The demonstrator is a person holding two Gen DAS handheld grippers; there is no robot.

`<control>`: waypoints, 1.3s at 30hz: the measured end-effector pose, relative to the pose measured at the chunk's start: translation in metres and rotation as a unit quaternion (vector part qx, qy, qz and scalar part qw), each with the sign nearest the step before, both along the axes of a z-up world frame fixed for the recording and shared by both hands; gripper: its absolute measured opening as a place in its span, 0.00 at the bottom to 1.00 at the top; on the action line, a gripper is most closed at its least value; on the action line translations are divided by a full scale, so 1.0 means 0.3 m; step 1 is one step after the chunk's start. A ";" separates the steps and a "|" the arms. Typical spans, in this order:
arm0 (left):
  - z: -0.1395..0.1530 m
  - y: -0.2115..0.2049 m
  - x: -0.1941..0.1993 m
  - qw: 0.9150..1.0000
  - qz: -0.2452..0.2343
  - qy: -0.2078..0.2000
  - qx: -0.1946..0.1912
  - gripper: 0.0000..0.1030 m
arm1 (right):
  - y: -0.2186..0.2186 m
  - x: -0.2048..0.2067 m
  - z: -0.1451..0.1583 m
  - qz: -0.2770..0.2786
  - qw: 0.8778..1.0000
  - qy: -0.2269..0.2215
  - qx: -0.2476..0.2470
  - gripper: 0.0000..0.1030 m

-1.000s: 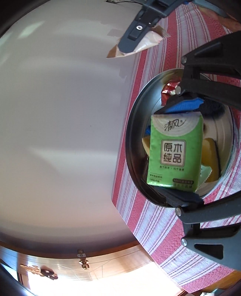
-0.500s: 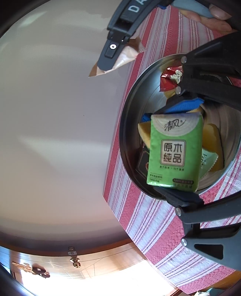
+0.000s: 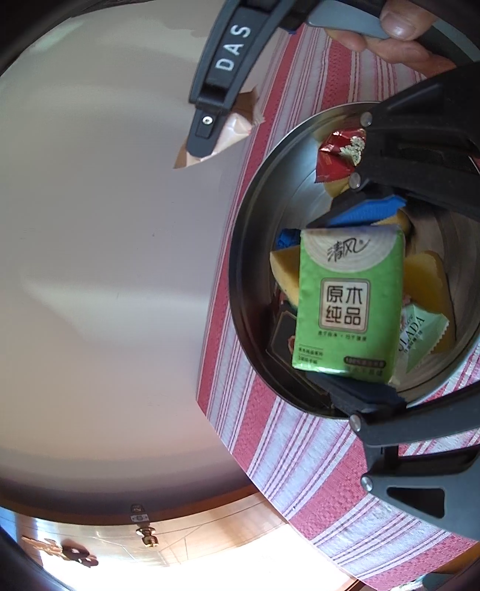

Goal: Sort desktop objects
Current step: 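Carry the green tissue pack and beige pastry over the metal pan with both tools, then open both tools to drop the tissue pack and pastry into the pan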

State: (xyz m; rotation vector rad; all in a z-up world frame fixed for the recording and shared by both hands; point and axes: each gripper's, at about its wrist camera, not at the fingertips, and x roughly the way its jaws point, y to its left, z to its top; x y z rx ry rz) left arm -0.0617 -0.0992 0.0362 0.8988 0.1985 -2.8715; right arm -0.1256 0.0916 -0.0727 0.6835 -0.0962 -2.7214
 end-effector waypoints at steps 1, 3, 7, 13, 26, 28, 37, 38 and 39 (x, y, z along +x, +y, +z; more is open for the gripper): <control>-0.002 0.003 -0.004 1.000 -0.002 -0.002 -0.001 0.67 | -0.002 -0.007 -0.001 -0.001 1.000 -0.003 0.003 0.38; -0.007 0.003 -0.012 1.000 -0.001 -0.005 -0.002 0.67 | -0.011 -0.020 -0.007 -0.001 1.000 -0.011 0.012 0.38; -0.019 -0.010 -0.036 1.000 0.003 -0.016 0.001 0.67 | -0.028 -0.047 -0.031 0.001 0.999 -0.031 0.029 0.38; -0.043 -0.018 -0.062 1.000 0.005 -0.030 0.002 0.67 | -0.056 -0.091 -0.064 0.004 0.997 -0.061 0.037 0.38; -0.067 -0.027 -0.092 0.999 0.004 -0.049 -0.001 0.67 | -0.072 -0.129 -0.074 0.009 0.994 -0.093 0.047 0.38; -0.066 -0.027 -0.096 0.999 0.004 -0.052 -0.001 0.67 | -0.079 -0.146 -0.087 0.007 0.993 -0.105 0.056 0.38; -0.069 -0.013 -0.113 0.997 -0.012 -0.073 -0.023 0.84 | -0.075 -0.141 -0.140 0.012 0.992 -0.125 0.028 0.73; -0.065 -0.018 -0.110 0.997 -0.011 -0.071 -0.015 0.93 | -0.064 -0.123 -0.130 0.007 0.994 -0.110 0.019 0.76; -0.061 -0.025 -0.108 0.998 -0.008 -0.067 -0.010 1.00 | -0.051 -0.106 -0.121 0.002 0.995 -0.097 0.009 0.77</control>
